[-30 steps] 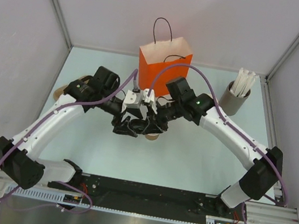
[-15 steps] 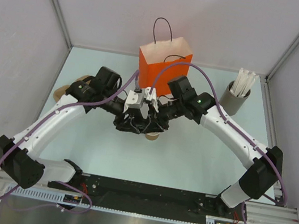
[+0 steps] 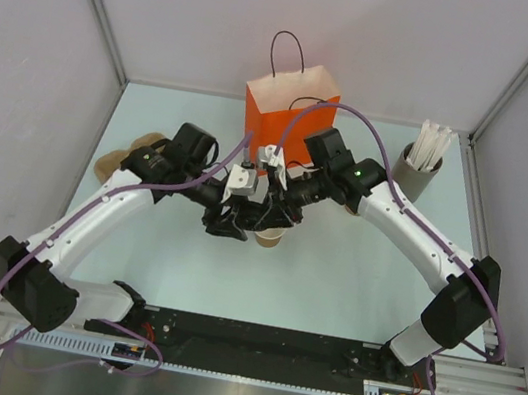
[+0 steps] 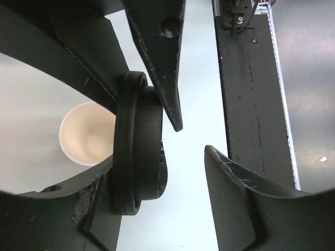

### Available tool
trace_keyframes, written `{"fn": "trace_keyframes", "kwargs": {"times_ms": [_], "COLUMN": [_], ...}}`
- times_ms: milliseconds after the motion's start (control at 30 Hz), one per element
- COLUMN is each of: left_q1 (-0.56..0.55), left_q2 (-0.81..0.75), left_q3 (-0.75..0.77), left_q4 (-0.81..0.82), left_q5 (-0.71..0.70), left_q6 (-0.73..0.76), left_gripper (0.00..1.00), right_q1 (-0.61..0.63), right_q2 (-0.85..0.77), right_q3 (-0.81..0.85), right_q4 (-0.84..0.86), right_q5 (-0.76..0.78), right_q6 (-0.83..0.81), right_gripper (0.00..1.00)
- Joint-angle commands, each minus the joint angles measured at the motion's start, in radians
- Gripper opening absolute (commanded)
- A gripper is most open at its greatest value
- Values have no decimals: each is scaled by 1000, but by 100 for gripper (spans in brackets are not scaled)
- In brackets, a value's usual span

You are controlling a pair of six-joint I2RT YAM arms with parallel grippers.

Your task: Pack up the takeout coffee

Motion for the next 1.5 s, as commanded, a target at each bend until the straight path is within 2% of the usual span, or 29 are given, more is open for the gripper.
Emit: {"fn": "trace_keyframes", "kwargs": {"times_ms": [0,300,600,900,1000,1033,1233,1400,1467], "left_q1": [-7,-4,1,4,6,6,13,22,24], "left_q2": [-33,-29,-26,-24,-24,-26,-30,-40,-40], "left_q3": [-14,7,15,18,24,28,48,45,42], "left_q4": [45,61,62,62,53,48,24,25,27], "left_q5": [-5,6,21,34,44,47,75,89,87], "left_q6": [-39,-67,-75,-76,-76,-71,-61,-59,-59], "left_gripper": [64,63,58,49,50,55,65,66,63], "right_q1": [1,17,20,24,26,26,24,23,24], "right_q2": [-30,-18,-6,3,6,6,6,6,6], "right_q3": [29,24,21,21,19,18,12,9,10], "right_q4": [28,35,38,39,39,39,39,39,39], "right_q5": [-36,-18,-21,-15,-15,-15,-15,-16,-18], "right_q6": [5,8,11,12,12,12,10,7,7], "right_gripper": [23,23,24,24,24,24,24,24,24]}}
